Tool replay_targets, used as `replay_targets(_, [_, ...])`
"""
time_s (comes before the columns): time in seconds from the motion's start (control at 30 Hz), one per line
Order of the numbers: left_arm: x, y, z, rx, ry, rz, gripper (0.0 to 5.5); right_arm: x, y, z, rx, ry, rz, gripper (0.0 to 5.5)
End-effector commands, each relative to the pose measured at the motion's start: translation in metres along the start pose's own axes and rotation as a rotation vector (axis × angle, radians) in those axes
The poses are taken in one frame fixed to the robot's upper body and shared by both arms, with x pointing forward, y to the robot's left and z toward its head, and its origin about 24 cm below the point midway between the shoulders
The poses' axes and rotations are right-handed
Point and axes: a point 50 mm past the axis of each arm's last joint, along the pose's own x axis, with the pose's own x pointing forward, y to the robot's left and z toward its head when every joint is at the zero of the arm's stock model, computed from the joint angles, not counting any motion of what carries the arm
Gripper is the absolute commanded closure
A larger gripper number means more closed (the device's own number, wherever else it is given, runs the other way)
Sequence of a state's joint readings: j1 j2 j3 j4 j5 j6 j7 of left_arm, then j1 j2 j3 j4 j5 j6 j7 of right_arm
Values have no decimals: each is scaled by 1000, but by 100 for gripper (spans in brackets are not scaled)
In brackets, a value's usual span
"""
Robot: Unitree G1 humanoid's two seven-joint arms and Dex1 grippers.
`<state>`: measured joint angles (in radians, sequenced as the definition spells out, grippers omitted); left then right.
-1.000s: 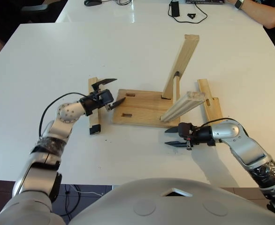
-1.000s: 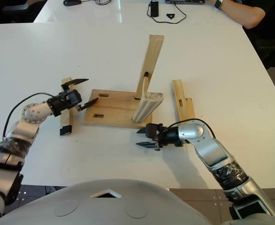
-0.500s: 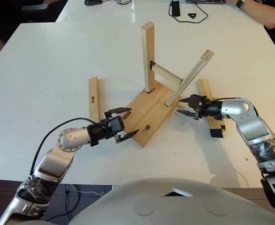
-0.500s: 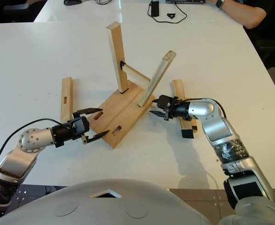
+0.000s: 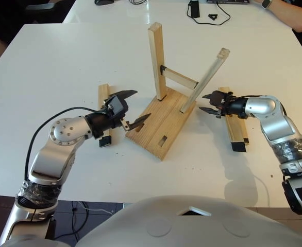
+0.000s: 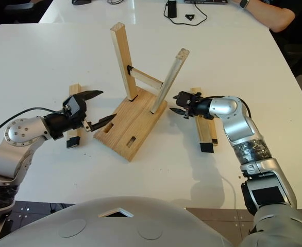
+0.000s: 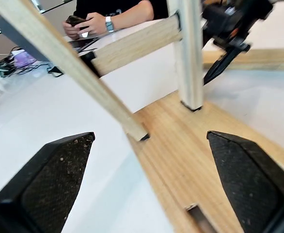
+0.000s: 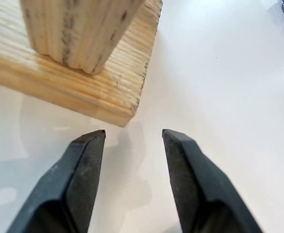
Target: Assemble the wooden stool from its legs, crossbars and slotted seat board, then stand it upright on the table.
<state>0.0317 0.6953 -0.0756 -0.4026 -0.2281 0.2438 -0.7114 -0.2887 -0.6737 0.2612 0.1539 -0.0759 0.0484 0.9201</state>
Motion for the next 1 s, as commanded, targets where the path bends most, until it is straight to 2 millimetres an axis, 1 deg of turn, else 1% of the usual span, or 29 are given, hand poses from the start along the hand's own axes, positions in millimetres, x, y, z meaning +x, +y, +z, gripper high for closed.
replay_targets(0.03, [-1, 16, -29, 121, 107, 84, 119, -8, 20, 5, 14, -27, 43, 334])
replay_targets(0.07, [-1, 16, -41, 136, 136, 95, 119, -4, 25, 7, 18, -37, 58, 334])
replay_targets(0.13, [0, 8, -57, 161, 171, 76, 119, 9, 35, 12, 27, -55, 88, 334])
replay_targets(0.2, [1, 0, -65, 185, 178, 38, 119, 23, 43, 18, 31, -71, 112, 334])
replay_targets(0.27, [2, -5, -68, 186, 171, 5, 119, 36, 47, 20, 41, -76, 120, 334])
replay_targets(0.3, [3, -9, -69, 159, 170, -19, 119, 40, 47, 19, 65, -79, 122, 334])
replay_targets(0.37, [9, -18, -70, 117, 159, -69, 119, 44, 45, 15, 91, -71, 102, 334])
replay_targets(0.47, [19, -35, -63, 61, 117, -131, 119, 48, 37, 12, 97, -59, 75, 334])
replay_targets(0.57, [23, -41, -60, 29, 106, -135, 119, 53, 31, 13, 72, -54, 66, 334])
replay_targets(0.67, [20, -36, -64, 32, 133, -93, 119, 46, 28, 14, 74, -67, 69, 334])
replay_targets(0.8, [13, -19, -69, 37, 163, 0, 119, 26, 26, 6, 76, -57, 62, 334])
replay_targets(0.87, [9, -14, -69, 34, 166, 40, 119, 15, 23, 7, 62, -58, 48, 334])
replay_targets(0.93, [6, -12, -68, 35, 166, 72, 119, 0, 13, 11, 64, -75, -4, 334])
replay_targets(1.0, [2, -12, -66, 23, 157, 113, 119, -24, -2, 15, 87, -98, -82, 334])
